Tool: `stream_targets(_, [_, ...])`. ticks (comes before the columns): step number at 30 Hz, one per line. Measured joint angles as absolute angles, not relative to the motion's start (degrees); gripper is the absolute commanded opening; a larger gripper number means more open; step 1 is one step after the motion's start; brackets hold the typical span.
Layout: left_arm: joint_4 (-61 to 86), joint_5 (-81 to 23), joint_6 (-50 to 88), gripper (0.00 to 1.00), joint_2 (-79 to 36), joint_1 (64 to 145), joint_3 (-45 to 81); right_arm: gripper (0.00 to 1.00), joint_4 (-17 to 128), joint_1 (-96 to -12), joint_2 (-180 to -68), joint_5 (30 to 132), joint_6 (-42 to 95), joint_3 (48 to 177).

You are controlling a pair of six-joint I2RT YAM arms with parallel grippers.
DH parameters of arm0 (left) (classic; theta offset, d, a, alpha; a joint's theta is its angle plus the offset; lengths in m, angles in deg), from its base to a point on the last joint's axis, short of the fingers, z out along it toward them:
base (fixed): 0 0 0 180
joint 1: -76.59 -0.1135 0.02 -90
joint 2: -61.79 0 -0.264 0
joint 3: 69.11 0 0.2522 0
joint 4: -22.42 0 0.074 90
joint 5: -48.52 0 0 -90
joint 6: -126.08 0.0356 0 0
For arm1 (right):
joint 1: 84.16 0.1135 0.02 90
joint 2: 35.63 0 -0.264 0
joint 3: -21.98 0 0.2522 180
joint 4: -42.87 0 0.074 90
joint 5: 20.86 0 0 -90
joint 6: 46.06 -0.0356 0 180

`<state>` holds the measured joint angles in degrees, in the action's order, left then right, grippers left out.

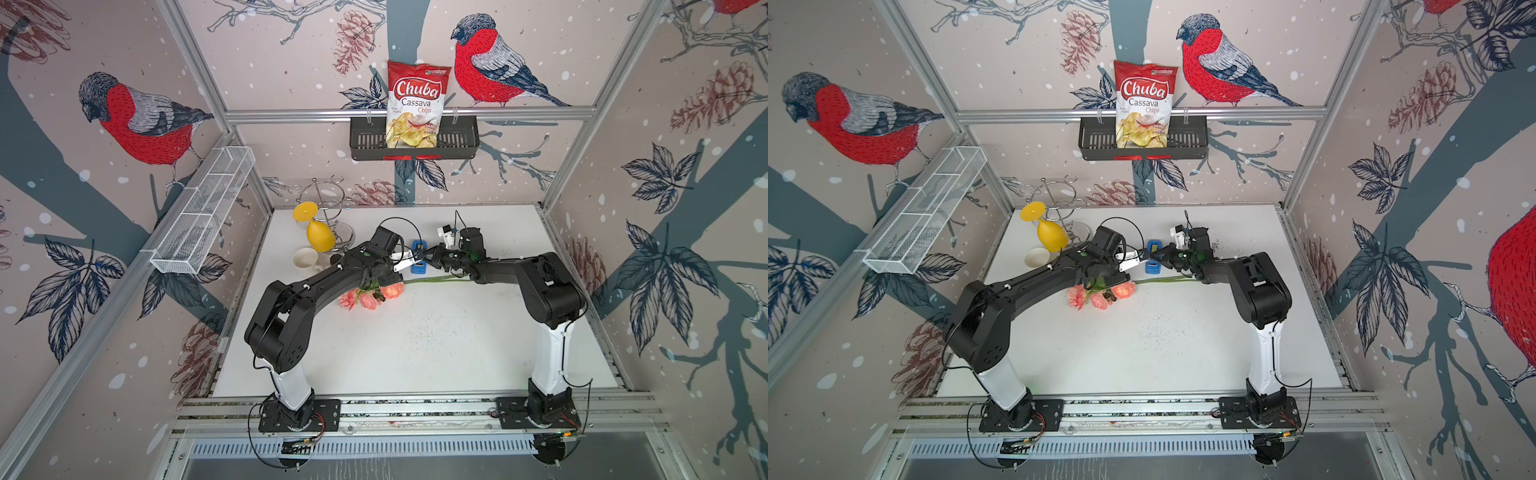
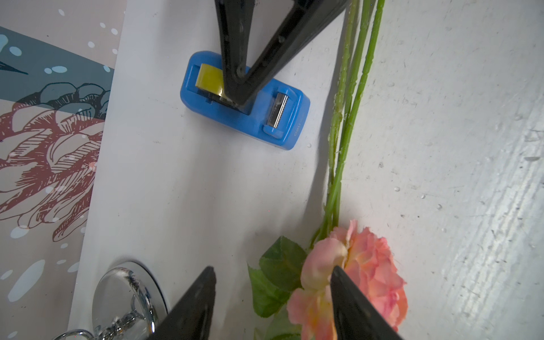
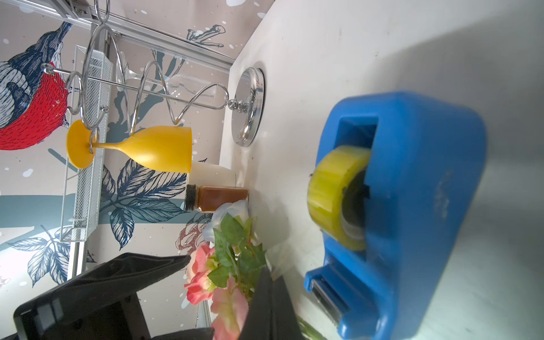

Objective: Wrap bouquets with tape
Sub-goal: Pull the tape from the tape cutter, then pick up the unwrapped bouquet from the center of the board.

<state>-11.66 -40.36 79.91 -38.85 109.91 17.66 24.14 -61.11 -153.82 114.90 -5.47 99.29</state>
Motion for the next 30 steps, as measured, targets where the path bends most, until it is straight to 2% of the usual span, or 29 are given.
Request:
stream_targets(18, [-12.6,-38.5,80.0,0.6,-41.0,109.4,20.5,0.0,21.5,-59.4,-147.2,114.2,-4.9,88.9])
stream_targets(30, [-19.0,-34.5,81.1,0.59,-49.6,109.4,30.4,0.0,21.1,-59.1,-144.6,113.0,-2.3,83.4])
